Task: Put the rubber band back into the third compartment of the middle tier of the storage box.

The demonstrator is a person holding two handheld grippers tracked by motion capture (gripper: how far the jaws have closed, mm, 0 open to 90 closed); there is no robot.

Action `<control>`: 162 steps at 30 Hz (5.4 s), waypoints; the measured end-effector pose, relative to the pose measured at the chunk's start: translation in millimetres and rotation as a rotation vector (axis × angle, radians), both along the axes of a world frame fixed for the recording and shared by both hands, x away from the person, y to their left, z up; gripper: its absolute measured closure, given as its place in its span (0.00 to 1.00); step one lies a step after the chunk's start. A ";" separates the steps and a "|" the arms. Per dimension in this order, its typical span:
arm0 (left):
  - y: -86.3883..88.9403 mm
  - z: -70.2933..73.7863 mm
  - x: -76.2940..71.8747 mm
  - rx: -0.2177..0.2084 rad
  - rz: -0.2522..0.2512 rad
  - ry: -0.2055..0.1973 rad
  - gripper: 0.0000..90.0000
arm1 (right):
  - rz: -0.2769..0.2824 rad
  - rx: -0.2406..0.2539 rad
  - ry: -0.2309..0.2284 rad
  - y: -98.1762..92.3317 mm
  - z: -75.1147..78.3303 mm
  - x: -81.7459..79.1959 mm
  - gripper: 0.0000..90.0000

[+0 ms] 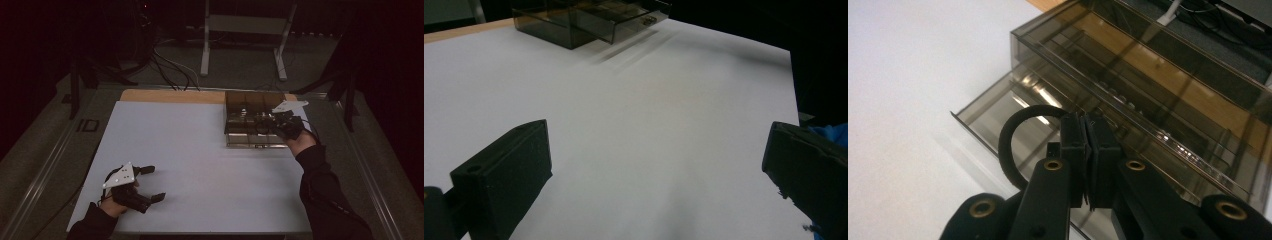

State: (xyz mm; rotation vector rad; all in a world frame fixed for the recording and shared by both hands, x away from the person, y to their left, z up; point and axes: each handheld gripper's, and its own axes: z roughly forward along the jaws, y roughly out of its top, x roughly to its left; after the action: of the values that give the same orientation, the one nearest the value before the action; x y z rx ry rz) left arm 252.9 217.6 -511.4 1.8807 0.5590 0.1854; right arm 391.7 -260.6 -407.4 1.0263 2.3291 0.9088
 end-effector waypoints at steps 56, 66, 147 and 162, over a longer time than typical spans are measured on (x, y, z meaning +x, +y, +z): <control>0.4 -1.1 0.9 -0.003 0.004 0.006 0.01 | -0.214 -0.027 0.083 -56.0 -62.8 18.1 0.97; 0.6 -1.2 1.1 -0.002 0.004 0.007 0.01 | -0.237 -0.011 0.093 -56.5 -71.4 21.9 0.97; 1.8 0.2 0.1 -0.006 0.000 0.001 0.01 | -0.326 0.073 0.014 -7.7 -93.0 -73.0 0.00; 0.9 0.3 0.0 -0.005 -0.004 0.001 0.01 | -0.312 0.050 0.078 1.2 -109.8 -72.1 0.00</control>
State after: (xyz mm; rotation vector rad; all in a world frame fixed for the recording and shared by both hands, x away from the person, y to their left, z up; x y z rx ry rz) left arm 252.9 218.5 -511.1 1.8768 0.5557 0.1796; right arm 319.7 -259.4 -517.2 1.4199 2.1327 0.8188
